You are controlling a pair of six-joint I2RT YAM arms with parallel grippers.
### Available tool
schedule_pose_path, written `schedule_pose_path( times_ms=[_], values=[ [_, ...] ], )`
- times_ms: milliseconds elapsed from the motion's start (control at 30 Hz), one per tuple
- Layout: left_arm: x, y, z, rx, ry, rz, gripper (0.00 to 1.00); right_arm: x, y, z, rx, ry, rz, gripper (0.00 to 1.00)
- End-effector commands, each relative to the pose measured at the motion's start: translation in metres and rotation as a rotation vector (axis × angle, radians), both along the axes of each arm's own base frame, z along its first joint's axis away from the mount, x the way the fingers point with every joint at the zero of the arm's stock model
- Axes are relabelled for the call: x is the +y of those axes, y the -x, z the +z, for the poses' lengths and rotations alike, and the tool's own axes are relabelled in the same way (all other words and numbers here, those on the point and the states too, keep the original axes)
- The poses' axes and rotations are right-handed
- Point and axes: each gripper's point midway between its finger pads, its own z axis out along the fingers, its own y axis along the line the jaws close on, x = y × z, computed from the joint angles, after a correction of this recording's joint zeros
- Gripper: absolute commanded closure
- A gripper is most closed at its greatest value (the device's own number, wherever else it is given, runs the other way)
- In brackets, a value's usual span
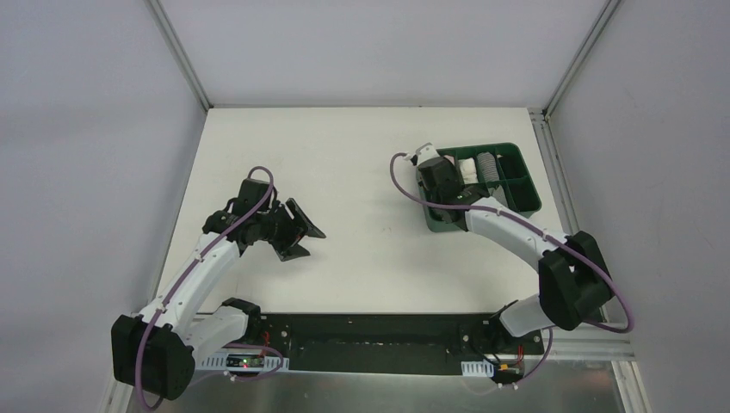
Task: Roll the underwear
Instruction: Place the underwear in the storage box.
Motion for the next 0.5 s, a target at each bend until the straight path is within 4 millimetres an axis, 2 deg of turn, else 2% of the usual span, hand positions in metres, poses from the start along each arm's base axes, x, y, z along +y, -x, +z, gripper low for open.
schedule_pose_path(
  times_ms=[0,267,467],
  values=[
    [0.0,-0.003,0.007,-0.014,0.007,-0.019,0.38,0.021,0.008,0.0,-0.01,0.027,0.057,1.0],
    [0.002,0.0,0.005,-0.013,0.013,-0.017,0.38,0.037,0.017,-0.031,0.082,0.029,0.065,1.0],
    [0.004,0.001,0.003,-0.011,0.017,-0.011,0.38,0.049,0.023,-0.034,0.138,-0.142,0.054,1.0]
  ],
)
